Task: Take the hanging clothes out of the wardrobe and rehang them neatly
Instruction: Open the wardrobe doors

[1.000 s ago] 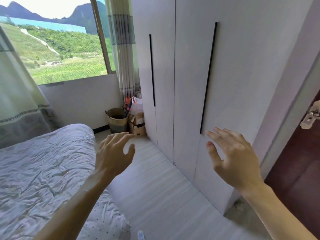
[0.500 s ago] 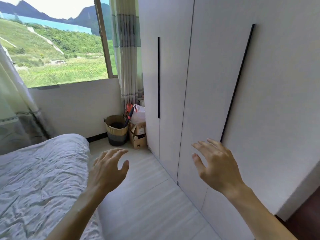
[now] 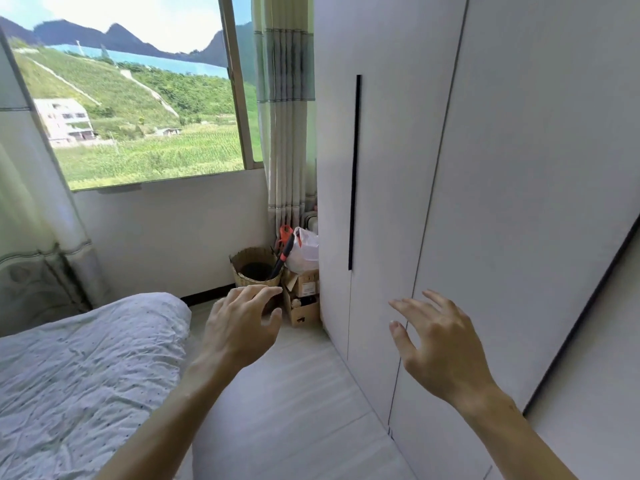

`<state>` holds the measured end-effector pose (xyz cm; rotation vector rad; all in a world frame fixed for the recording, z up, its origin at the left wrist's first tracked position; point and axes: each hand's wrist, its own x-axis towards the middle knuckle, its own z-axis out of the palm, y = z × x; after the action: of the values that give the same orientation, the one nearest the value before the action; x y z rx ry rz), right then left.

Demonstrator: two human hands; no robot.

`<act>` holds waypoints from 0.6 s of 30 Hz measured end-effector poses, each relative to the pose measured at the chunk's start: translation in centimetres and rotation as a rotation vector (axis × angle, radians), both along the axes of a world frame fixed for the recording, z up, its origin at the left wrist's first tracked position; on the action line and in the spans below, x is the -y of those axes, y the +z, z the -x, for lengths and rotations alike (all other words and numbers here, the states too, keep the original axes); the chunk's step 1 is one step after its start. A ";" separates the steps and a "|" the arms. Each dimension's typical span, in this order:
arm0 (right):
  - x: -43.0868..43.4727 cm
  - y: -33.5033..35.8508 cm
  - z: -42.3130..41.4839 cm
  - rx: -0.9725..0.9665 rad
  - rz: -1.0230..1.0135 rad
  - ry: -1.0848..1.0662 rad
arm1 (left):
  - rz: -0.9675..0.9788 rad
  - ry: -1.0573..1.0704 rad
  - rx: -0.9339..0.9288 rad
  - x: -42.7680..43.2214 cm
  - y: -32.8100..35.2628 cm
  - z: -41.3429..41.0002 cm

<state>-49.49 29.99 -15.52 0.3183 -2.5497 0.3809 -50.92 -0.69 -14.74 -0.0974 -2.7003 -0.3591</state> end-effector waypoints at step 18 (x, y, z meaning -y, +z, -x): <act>-0.7 1.9 32.2 -0.013 -0.040 0.012 | 0.014 0.022 -0.020 -1.7 2.7 32.8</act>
<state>-81.74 30.73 -13.58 0.3494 -2.5463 0.3315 -83.75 1.06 -12.06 -0.0743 -2.6820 -0.3309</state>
